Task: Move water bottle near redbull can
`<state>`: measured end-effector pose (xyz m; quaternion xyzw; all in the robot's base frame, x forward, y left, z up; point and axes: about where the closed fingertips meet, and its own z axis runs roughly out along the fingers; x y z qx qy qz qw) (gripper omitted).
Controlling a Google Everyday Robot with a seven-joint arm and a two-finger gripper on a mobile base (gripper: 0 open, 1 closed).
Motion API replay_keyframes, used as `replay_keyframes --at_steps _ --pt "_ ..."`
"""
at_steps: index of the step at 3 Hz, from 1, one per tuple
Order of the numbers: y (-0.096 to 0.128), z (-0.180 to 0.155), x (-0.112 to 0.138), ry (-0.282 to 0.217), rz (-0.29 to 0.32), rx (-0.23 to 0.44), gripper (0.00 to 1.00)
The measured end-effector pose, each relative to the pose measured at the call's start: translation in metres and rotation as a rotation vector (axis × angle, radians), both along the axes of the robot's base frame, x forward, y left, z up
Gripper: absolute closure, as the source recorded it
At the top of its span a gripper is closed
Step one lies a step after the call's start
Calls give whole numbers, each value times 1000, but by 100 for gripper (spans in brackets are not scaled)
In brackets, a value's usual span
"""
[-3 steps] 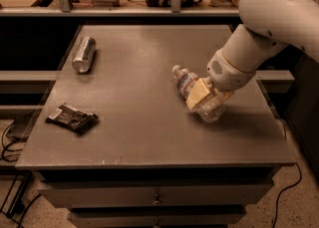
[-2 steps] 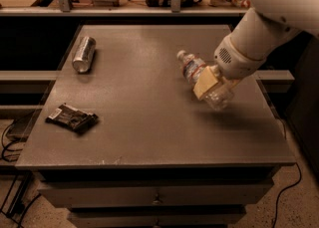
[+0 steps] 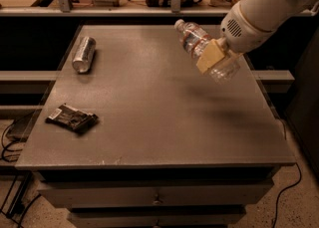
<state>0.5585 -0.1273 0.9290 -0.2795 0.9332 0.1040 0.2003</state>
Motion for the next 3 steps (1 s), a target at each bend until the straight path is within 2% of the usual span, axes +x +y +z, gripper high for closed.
replay_keyframes --at_steps 1,2,3 --pt "0 0 0 0 0 0 100" --pt "10 0 5 -5 0 45 100" --pt "47 6 19 -23 51 106 100"
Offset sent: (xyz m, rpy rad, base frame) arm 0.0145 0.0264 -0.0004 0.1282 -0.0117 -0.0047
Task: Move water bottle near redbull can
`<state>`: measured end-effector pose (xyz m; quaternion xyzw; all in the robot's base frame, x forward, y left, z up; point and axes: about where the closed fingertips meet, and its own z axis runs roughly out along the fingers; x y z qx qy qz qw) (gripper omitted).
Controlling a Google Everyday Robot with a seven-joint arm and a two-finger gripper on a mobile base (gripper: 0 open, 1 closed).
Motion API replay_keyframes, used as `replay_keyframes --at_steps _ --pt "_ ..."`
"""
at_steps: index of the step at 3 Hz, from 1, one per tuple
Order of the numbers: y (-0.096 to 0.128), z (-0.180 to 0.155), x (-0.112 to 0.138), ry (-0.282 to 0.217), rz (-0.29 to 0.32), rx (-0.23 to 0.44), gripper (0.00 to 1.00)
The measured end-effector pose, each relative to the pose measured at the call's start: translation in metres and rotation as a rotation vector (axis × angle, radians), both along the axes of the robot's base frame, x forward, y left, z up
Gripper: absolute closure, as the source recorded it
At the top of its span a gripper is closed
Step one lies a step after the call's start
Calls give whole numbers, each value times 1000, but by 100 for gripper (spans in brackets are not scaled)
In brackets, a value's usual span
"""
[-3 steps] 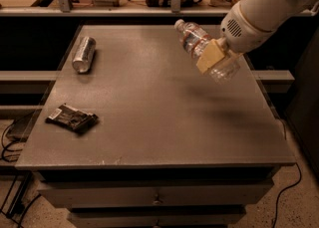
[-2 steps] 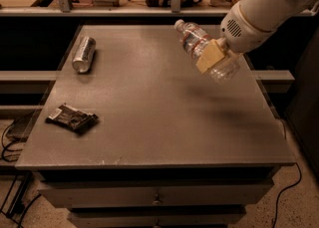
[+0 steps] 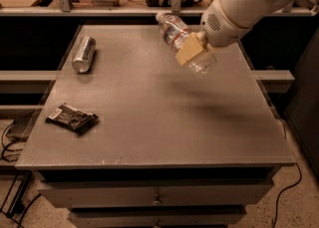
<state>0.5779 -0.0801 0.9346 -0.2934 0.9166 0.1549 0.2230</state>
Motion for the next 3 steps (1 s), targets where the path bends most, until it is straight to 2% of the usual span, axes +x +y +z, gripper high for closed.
replay_keyframes --at_steps 1,2,3 --pt "48 0 20 -6 67 21 100" --pt "89 -15 43 35 87 41 100" --pt "125 -40 72 124 57 116 100"
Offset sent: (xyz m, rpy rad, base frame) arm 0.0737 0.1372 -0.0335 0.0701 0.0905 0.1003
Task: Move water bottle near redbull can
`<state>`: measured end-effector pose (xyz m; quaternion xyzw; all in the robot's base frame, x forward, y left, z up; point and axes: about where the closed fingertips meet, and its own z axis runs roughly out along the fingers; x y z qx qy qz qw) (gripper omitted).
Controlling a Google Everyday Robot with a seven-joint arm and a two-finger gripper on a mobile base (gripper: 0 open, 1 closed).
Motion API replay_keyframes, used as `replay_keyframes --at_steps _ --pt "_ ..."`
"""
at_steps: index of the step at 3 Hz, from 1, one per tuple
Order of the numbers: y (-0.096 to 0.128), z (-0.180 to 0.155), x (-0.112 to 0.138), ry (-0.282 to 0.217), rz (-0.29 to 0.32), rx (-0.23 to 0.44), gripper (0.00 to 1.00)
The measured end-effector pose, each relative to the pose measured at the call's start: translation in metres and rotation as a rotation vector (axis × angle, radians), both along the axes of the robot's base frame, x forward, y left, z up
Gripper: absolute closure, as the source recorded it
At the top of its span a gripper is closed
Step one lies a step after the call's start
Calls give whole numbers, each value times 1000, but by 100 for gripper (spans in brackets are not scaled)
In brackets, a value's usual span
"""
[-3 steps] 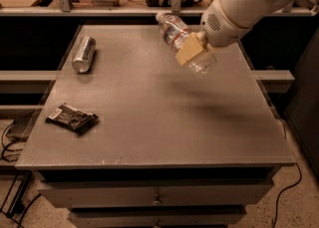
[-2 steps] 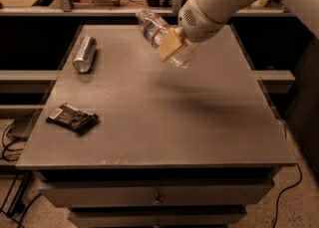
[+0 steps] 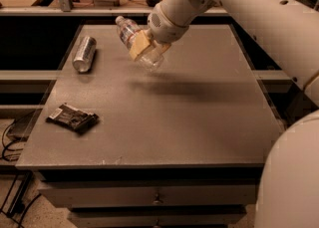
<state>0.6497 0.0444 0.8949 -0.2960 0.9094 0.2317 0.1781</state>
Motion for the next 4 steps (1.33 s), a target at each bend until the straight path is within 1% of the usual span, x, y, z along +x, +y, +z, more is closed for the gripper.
replay_keyframes --at_steps 1,2,3,4 --pt "0 0 0 0 0 0 100" --pt "7 -6 -4 20 -43 46 100" --pt "25 -13 -7 67 -88 160 100" --pt "53 -16 -9 116 -105 262 100"
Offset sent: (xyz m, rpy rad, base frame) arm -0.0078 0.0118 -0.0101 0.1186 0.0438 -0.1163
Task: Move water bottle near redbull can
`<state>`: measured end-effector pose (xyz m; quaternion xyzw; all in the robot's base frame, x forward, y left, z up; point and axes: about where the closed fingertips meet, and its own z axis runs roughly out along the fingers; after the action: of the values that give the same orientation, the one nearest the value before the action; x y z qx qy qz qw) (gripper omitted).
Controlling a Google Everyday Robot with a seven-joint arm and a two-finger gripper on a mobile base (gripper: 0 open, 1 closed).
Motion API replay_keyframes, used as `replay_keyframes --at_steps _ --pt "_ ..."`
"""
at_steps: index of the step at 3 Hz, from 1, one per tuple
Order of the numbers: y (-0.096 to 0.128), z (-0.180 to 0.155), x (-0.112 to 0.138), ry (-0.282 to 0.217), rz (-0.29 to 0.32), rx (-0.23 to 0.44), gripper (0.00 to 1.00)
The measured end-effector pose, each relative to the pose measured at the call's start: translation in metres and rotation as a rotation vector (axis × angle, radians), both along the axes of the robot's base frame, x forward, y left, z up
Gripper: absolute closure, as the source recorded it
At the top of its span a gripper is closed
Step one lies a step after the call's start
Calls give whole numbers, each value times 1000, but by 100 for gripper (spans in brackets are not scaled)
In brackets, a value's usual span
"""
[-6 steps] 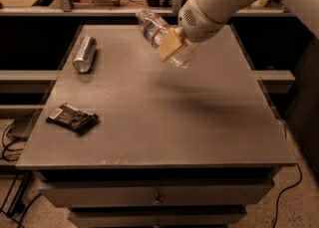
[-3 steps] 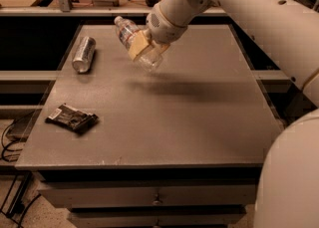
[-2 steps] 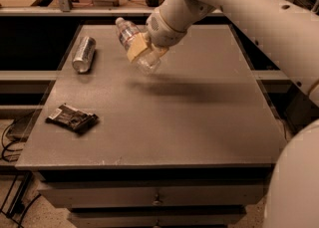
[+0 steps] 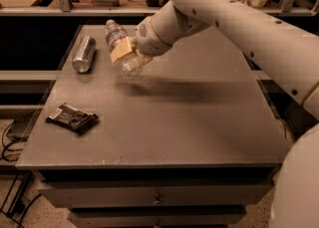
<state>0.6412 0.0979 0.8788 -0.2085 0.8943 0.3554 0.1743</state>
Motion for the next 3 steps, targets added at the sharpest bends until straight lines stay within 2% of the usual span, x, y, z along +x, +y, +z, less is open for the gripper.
replay_keyframes --at_steps 1,2,3 --pt "26 -3 4 29 -4 56 100" --pt "46 -13 12 71 -18 77 83" --pt "61 -25 22 95 -44 45 59"
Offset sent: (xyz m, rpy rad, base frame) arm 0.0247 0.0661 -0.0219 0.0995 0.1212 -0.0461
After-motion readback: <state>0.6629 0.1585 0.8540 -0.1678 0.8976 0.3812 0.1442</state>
